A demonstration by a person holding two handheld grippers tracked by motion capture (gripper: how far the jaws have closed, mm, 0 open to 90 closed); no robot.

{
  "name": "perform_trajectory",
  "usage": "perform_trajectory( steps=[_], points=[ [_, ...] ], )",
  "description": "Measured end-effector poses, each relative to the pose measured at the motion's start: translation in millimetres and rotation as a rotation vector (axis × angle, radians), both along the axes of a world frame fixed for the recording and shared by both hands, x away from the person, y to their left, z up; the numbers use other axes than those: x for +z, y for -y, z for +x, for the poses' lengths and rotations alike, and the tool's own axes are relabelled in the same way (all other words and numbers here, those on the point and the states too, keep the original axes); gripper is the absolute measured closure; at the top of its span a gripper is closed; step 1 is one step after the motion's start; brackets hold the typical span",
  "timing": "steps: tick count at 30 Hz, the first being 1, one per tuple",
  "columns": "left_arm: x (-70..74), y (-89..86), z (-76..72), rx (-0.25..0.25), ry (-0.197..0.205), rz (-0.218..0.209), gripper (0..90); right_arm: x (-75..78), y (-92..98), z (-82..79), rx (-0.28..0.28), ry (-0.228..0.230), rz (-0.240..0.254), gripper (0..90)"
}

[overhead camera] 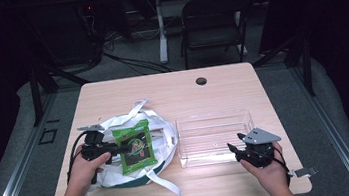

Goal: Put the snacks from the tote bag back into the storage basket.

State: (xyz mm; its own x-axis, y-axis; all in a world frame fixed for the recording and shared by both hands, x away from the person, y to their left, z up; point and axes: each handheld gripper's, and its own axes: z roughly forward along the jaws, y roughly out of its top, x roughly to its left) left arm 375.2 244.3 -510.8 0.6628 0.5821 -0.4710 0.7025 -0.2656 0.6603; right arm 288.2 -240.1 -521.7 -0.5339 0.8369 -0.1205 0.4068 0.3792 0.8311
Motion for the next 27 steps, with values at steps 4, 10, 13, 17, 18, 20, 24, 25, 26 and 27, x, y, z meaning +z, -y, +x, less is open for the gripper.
perform_trajectory(
  steps=[4, 10, 13, 17, 18, 20, 24, 25, 26, 27],
  points=[
    [3.9, -0.9, -0.9, 0.013, 0.026, 0.010, 71.7, 0.1, -0.1, -0.1, 0.000, 0.001, 0.001, 49.0],
    [9.8, -1.8, -2.4, 0.042, 0.063, 0.013, 71.7, 0.1, -0.1, -0.1, 0.001, 0.000, 0.000, 49.0],
    [13.6, -1.8, -3.7, 0.055, 0.085, 0.013, 71.8, 0.1, -0.1, -0.1, 0.001, 0.000, -0.001, 49.0],
    [19.9, -1.9, -5.6, 0.062, 0.113, 0.016, 71.7, 0.1, -0.1, -0.2, 0.002, 0.001, 0.001, 49.0],
    [19.9, -1.9, -5.6, 0.062, 0.113, 0.016, 71.8, 0.1, -0.1, -0.2, 0.002, 0.001, 0.001, 49.0],
    [22.0, -1.7, -6.2, 0.071, 0.128, 0.015, 71.8, 0.1, 0.0, -0.1, 0.001, 0.000, 0.000, 49.0],
    [27.1, -2.6, -6.5, 0.075, 0.151, 0.016, 71.8, 0.1, -0.2, -0.2, 0.002, 0.002, 0.002, 49.0],
    [28.6, -2.4, -6.9, 0.083, 0.155, 0.011, 71.8, 0.2, -0.2, -0.3, 0.001, 0.002, -0.001, 49.0],
    [29.7, -2.8, -6.7, 0.080, 0.163, 0.012, 71.9, 0.3, -0.2, -0.3, 0.001, 0.002, -0.001, 49.0],
    [31.2, -2.6, -6.8, 0.084, 0.165, 0.010, 71.8, 0.3, -0.3, -0.3, 0.000, 0.003, -0.001, 49.0]
  ],
)
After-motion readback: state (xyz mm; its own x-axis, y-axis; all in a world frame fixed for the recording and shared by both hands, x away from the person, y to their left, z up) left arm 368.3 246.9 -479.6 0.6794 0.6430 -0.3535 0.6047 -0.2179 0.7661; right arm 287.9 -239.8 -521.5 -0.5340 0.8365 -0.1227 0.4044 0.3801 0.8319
